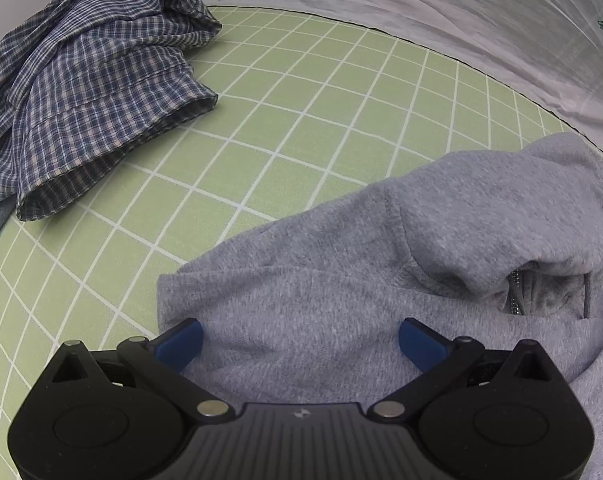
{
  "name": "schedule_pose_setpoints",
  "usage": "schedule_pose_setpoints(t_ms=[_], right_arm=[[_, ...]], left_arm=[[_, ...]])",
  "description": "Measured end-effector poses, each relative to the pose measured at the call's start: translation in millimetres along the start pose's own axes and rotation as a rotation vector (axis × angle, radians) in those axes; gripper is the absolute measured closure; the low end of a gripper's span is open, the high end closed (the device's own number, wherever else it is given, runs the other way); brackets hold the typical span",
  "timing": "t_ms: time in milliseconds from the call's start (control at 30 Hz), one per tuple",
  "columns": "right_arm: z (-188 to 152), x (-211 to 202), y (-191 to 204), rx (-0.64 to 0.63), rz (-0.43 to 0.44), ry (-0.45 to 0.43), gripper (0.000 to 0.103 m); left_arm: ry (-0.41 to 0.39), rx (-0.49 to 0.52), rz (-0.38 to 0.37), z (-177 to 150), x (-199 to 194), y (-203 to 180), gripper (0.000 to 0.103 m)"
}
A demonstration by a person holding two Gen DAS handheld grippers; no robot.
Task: Fold clothes
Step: 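Grasp a hoodie sleeve with the right gripper and pull it outward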
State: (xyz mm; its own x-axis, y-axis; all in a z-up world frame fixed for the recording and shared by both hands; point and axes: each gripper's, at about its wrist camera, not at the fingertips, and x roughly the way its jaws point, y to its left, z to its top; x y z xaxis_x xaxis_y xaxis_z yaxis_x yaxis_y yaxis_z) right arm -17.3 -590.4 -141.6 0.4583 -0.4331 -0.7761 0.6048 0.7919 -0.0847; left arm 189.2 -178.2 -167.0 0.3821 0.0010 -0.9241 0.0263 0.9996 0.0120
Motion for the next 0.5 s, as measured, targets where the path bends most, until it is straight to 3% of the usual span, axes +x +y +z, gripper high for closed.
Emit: schedule_pose_setpoints(t_ms=[67, 300, 333, 367, 400, 433, 500], right_arm=[[15, 9, 9, 0.019, 0.037, -0.032, 0.031], [63, 64, 34, -0.012, 0.047, -0.029, 0.030], [64, 68, 31, -0.020, 0.036, -0.032, 0.036], [66, 72, 27, -0.029, 0.023, -0.036, 0.060], [65, 75, 21, -0.044, 0.002, -0.037, 0.074], [63, 75, 11, -0.043, -0.038, -0.039, 0.083], [59, 74, -11, -0.034, -0.122, -0.044, 0.085]], left_arm=[[0.000, -0.001, 0.000, 0, 0, 0, 0.000], [-0.007, -0.008, 0.003, -1, -1, 0, 0.000], [-0.008, -0.010, 0.004, -1, -1, 0, 0.000], [-0.009, -0.011, 0.005, -1, -1, 0, 0.000], [-0.009, -0.013, 0.005, -1, -1, 0, 0.000], [-0.009, -0.014, 0.006, -1, -1, 0, 0.000], [-0.009, -0.016, 0.007, -1, -1, 0, 0.000]])
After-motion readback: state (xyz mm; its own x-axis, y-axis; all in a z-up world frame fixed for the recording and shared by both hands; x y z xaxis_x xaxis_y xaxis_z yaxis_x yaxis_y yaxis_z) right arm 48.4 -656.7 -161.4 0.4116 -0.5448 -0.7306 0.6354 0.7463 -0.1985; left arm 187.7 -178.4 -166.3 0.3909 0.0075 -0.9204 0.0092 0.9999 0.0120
